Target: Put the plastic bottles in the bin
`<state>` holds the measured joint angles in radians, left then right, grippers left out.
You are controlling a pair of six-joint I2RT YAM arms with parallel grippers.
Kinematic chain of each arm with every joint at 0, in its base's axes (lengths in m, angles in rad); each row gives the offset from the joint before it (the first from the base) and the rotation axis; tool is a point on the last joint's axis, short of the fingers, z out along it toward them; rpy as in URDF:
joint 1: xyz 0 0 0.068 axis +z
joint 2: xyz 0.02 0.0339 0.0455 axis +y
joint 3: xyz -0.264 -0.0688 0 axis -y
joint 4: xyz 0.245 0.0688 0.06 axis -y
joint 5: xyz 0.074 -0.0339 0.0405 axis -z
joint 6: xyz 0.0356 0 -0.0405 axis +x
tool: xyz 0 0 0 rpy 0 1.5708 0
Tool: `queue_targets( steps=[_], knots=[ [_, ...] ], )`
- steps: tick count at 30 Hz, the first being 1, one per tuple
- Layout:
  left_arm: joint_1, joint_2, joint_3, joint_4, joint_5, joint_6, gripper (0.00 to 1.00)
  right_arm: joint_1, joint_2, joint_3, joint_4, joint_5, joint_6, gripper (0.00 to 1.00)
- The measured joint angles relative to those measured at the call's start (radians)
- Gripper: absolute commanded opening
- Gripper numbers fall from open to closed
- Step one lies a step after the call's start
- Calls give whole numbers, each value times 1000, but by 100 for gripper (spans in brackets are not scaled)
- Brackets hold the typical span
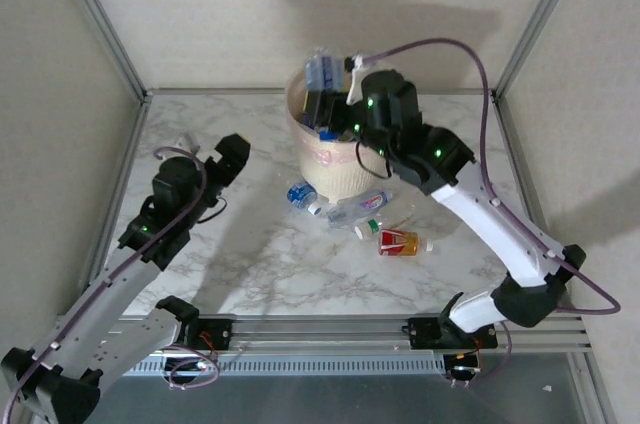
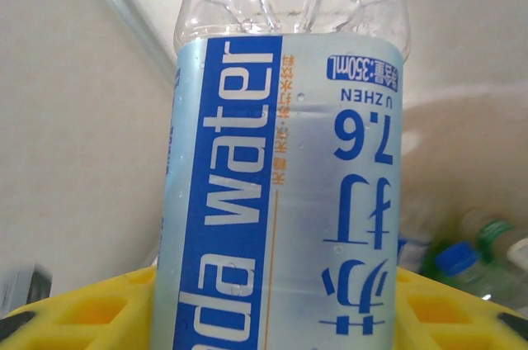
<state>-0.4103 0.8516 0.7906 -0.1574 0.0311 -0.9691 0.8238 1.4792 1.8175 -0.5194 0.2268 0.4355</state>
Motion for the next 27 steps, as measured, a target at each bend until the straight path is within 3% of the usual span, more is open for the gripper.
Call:
queue_targets(
  steps=[9,15,20,27],
  knots=[
    [0,10,-59,-27,30,-3,92,-182,222,105,-39,-34,-68,56],
    [0,39,-89,-14,39,-4,93,-190,305,135,-71,-37,-116,75],
    [0,75,-117,6,53,-19,93,-189,302,136,-76,-26,-130,84],
    [-2,143,-120,51,59,-50,90,-179,173,63,-75,2,-128,82]
  ],
)
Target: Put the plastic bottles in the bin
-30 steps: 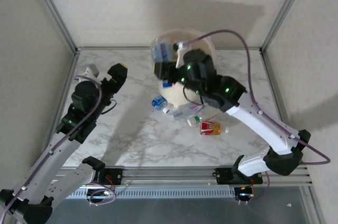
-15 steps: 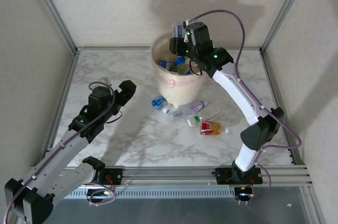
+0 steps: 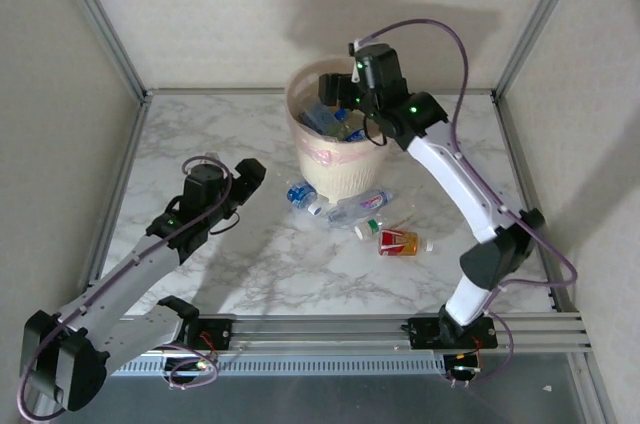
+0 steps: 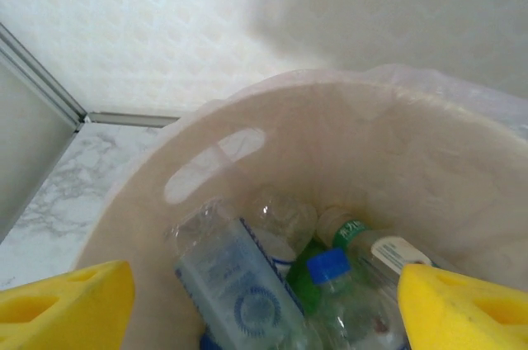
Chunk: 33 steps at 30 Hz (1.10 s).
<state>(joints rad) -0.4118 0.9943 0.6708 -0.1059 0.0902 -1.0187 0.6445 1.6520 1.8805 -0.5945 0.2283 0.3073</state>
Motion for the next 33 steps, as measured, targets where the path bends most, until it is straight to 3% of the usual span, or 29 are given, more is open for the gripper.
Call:
queue_targets(
  steps=[10,19,26,33],
  knots=[
    [-79,222,3,76,-10,-101,88,138,-415,-362,52,4,54,79],
    [-82,457,154,76,-71,-164,85,186,-520,-581,52,7,143,74],
    [-64,642,314,48,-92,-164,81,205,-579,-638,60,8,185,72],
    [-61,766,362,7,-92,-160,81,214,-622,-671,78,7,211,72]
  ],
)
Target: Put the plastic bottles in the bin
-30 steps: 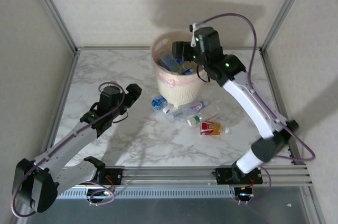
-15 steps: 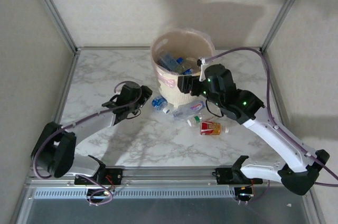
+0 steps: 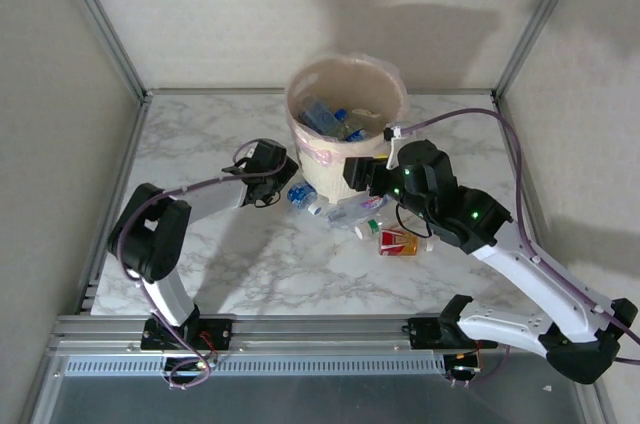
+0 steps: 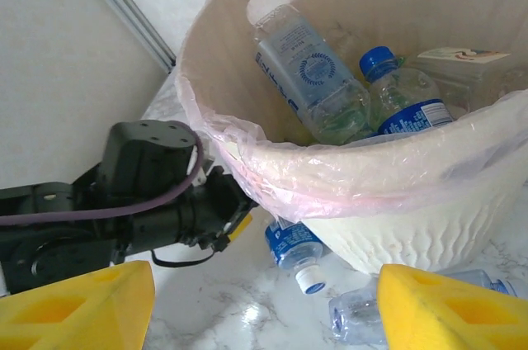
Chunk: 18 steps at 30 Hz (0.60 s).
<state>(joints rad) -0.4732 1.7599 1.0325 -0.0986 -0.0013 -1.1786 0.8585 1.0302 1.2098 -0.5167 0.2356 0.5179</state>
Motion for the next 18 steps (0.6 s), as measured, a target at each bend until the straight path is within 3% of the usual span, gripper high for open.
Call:
queue_targets(
  steps=[18],
  knots=[
    [0,101,47,-58,-8,80,63,10,-23,-35,5,2,19,72]
  ],
)
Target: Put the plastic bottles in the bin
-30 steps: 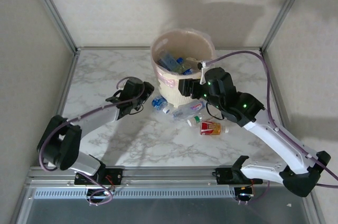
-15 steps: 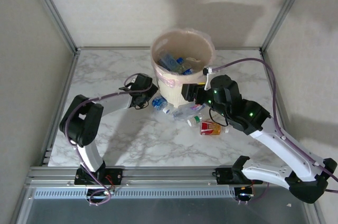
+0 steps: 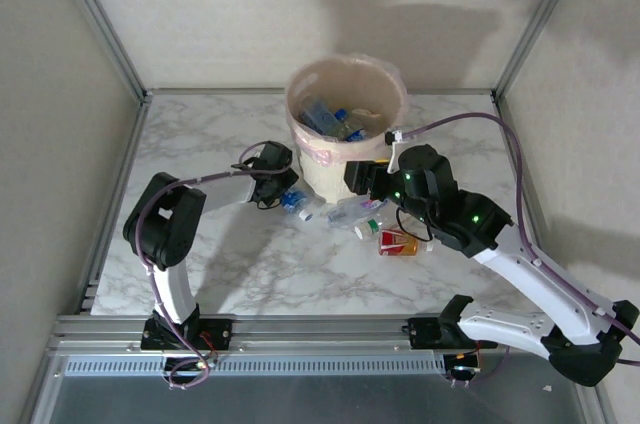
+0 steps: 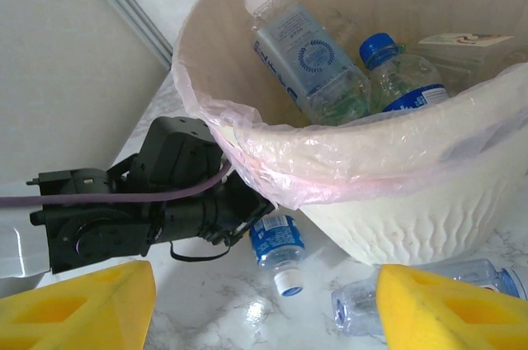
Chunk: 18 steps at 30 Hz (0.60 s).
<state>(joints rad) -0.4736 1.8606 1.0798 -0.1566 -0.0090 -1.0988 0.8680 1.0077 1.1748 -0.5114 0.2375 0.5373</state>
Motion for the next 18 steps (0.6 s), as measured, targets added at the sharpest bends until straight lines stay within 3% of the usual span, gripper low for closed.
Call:
queue_targets(
  steps=[10,18],
  knots=[
    [0,-88,-115,35,-7,27,48,3,-29,-16,0,6,2,72],
    [-9,-214,-200,-21,-34,46,44,3,-39,-18,6,-11,2,72]
  ],
)
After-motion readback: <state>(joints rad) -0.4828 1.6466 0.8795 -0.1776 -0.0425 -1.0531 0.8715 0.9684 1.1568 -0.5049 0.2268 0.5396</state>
